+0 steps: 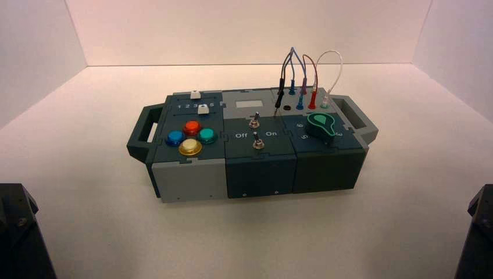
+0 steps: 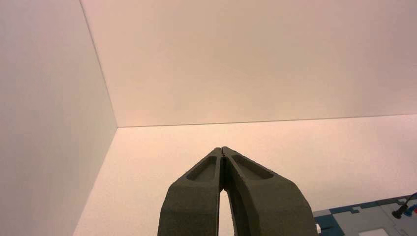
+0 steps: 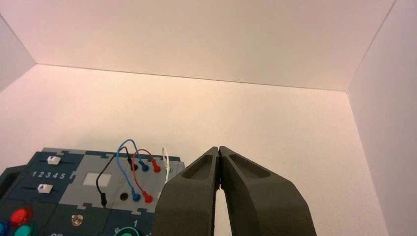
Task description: Move the bottom slider to position 3.
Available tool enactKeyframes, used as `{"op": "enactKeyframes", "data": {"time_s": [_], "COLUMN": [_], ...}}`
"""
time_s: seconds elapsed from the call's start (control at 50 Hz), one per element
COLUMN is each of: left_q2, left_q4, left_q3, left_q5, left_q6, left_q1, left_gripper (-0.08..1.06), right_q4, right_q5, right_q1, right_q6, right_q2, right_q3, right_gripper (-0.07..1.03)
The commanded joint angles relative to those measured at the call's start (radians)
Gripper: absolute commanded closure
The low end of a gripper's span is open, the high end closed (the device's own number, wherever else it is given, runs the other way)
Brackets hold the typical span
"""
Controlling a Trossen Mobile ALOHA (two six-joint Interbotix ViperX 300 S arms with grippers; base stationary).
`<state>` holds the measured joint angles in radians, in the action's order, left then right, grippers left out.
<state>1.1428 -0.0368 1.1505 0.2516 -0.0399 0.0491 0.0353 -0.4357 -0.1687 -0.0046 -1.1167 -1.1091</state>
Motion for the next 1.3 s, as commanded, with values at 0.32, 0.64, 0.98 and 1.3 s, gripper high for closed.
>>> {"op": "enactKeyframes", "data": {"time_s": [0.32, 0.64, 0.98, 1.3], "left_q2": [-0.008, -0.084, -0.236, -0.391], "left_q4": [0.003, -0.003, -0.005, -0.017], "left_q3": [-0.018, -0.057, -0.080, -0.101], "left_q5": [0.005, 0.184, 0.325, 0.350], "left_q6": [-0.008, -0.006, -0.002, 0.000], "left_q1": [0.002, 0.097, 0.305, 0.413], "left_gripper": [1.01, 1.01, 1.01, 1.01], "right_q4": [0.008, 0.021, 0.025, 0.075], "right_q5": [0.002, -0.037, -0.058, -0.152], "right_q1": [0.003, 0.003, 0.003, -0.041], "right_q6": [0.005, 0.006, 0.006, -0.006], "right_q2": [0.006, 0.054, 0.155, 0.311], "right_q3": [0.012, 0.020, 0.034, 0.100], "right_gripper": [0.99, 0.99, 0.99, 0.99]}}
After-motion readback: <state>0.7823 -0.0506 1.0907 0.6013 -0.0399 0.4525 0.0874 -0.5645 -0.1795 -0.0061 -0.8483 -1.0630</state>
